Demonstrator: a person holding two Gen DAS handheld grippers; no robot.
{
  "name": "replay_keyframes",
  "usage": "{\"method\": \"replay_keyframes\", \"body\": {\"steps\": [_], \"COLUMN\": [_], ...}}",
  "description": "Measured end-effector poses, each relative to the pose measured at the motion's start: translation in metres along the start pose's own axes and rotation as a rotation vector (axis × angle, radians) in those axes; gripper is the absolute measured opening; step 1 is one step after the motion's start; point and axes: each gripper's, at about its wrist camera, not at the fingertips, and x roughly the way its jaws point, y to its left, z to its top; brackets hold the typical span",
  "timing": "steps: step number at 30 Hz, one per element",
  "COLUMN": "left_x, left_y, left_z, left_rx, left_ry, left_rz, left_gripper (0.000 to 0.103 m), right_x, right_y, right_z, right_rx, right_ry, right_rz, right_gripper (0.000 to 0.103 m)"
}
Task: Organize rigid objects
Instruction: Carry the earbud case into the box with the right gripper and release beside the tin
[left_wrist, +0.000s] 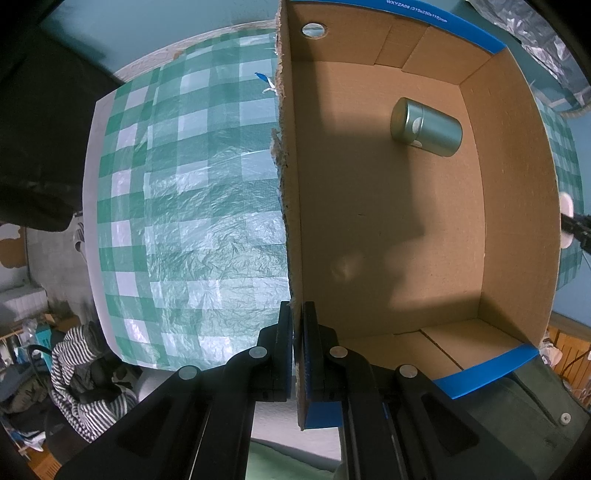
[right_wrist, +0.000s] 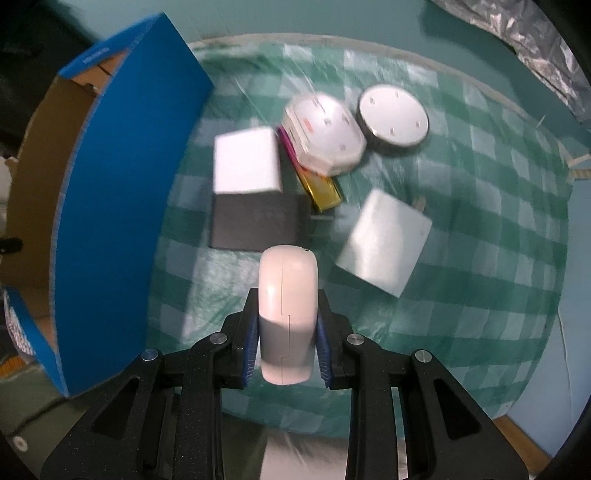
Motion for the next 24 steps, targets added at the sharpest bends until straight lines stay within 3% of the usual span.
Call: {"method": "replay_keyframes", "body": {"steps": [13,24], "left_x": [0.000,0.000], "left_y": [0.000,0.000], "left_z": [0.001,0.002], "left_rx": [0.002,0.001], "left_ry": [0.001,0.002], "left_rz": [0.000,-0.001], "left_gripper": [0.005,0.005], "right_x": [-0.064,-0.071], "right_y": [0.033,0.076], "right_z": [0.032,0.059], "right_rx": [-0.068,-0.150], "right_ry": [-0.115,-0.158], "right_rz": [0.032,0.049], "right_gripper": [0.026,0.026]}}
